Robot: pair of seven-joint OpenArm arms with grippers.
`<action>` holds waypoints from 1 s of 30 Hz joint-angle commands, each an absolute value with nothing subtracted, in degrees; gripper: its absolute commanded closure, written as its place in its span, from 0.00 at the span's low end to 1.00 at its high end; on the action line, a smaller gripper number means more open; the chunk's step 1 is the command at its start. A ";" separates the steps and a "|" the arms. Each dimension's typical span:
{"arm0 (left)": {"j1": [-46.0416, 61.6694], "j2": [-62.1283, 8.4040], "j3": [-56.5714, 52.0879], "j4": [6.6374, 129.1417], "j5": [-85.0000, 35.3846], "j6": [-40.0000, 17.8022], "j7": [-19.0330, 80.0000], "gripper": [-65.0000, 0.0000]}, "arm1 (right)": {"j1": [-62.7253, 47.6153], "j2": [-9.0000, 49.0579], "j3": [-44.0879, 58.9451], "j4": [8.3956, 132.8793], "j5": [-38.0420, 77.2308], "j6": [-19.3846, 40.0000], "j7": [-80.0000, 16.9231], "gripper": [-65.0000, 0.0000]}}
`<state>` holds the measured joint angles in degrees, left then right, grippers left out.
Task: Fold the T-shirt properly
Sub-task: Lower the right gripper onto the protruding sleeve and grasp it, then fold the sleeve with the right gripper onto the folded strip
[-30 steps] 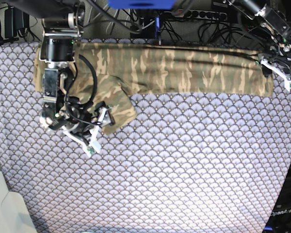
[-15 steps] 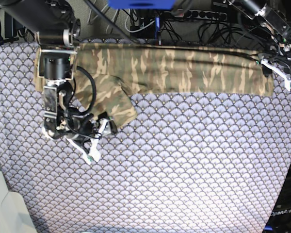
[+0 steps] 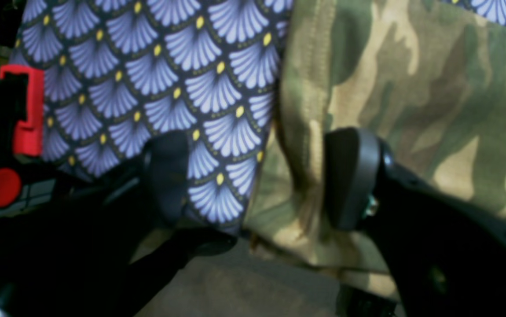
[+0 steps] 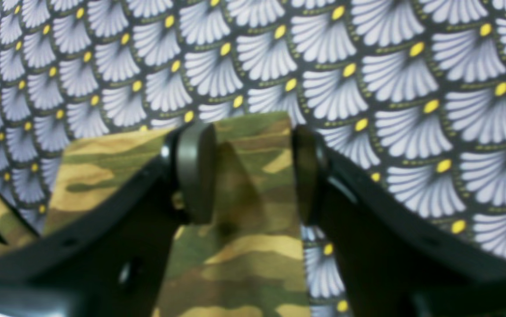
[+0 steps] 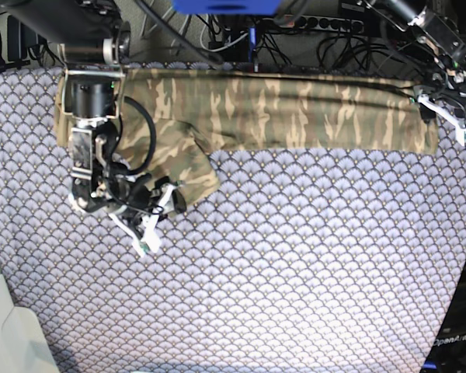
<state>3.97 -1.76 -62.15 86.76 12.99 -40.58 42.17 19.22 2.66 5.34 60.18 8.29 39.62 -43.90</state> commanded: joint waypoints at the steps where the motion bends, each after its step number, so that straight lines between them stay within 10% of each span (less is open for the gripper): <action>1: 3.91 -2.59 -62.29 87.34 14.73 -40.00 43.12 0.29 | 18.33 2.15 5.05 59.82 7.16 40.00 -48.13 0.65; 13: 3.91 -2.59 -62.29 87.43 14.55 -40.00 43.12 0.29 | 16.40 2.15 5.05 64.48 7.16 40.00 -48.31 0.99; 30: 3.74 -2.59 -62.11 87.16 14.81 -40.00 42.68 0.29 | -1.45 2.24 4.97 113.36 7.25 40.00 -65.10 1.00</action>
